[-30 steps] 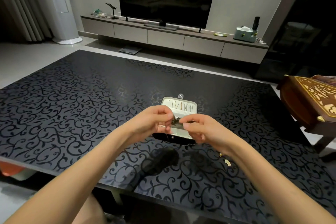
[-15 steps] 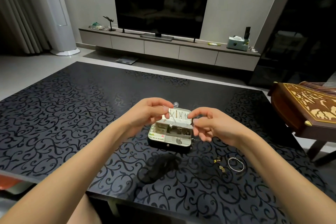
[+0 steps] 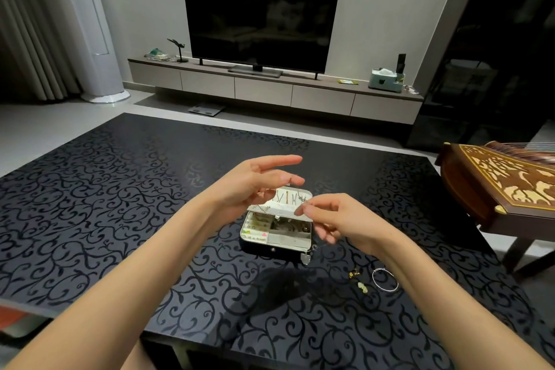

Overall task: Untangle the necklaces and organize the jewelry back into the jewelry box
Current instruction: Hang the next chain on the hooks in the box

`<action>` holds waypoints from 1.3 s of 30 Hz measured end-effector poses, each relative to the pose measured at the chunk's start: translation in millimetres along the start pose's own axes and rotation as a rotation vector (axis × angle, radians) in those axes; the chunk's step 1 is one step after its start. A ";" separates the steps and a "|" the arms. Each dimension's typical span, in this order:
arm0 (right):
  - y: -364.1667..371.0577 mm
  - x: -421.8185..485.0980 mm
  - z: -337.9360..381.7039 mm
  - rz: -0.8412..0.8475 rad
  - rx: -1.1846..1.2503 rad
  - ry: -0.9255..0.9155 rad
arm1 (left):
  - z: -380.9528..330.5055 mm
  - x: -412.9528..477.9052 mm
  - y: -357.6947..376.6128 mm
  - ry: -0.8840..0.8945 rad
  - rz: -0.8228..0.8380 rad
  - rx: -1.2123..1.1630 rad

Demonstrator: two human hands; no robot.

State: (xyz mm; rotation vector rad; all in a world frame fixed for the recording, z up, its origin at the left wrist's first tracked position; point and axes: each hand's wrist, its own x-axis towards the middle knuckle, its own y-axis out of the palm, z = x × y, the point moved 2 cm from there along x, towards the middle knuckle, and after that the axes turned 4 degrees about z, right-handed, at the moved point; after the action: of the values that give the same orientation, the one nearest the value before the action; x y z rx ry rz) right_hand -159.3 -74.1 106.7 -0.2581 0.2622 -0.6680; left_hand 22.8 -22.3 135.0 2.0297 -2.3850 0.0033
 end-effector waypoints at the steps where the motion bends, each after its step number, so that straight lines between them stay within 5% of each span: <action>1: -1.5 -0.8 0.9 -0.001 0.043 -0.001 | 1.7 0.3 -2.0 -0.005 -0.011 0.003; 6: -11.1 -1.7 4.2 -0.056 0.260 -0.049 | 13.0 -1.2 -10.0 -0.029 -0.033 0.039; 13: -17.6 4.2 35.4 -0.191 0.072 -0.157 | 17.3 4.2 -21.9 -0.056 -0.054 0.067; 17: -32.4 14.8 58.6 -0.307 0.064 -0.223 | 24.0 13.0 -36.3 -0.066 -0.231 0.128; 23: -52.2 35.8 73.6 -0.445 -0.078 -0.228 | 53.1 48.0 -64.9 -0.189 -0.444 0.655; 31: -75.4 77.4 78.3 -0.497 -0.085 -0.274 | 108.1 128.7 -74.8 -0.493 -0.206 1.291; 34: -85.1 96.4 75.8 -0.520 -0.063 -0.292 | 126.4 148.3 -75.9 -0.680 -0.090 1.273; 39: -94.7 129.7 66.2 -0.502 -0.042 -0.287 | 143.3 173.9 -79.9 -0.717 0.034 1.150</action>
State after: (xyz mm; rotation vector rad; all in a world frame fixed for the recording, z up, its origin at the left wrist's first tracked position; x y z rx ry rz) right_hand -94.6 -218.3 178.5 -0.4630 -0.0707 -1.1084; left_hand 73.0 -207.9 -7.2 2.7177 -3.3148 1.0464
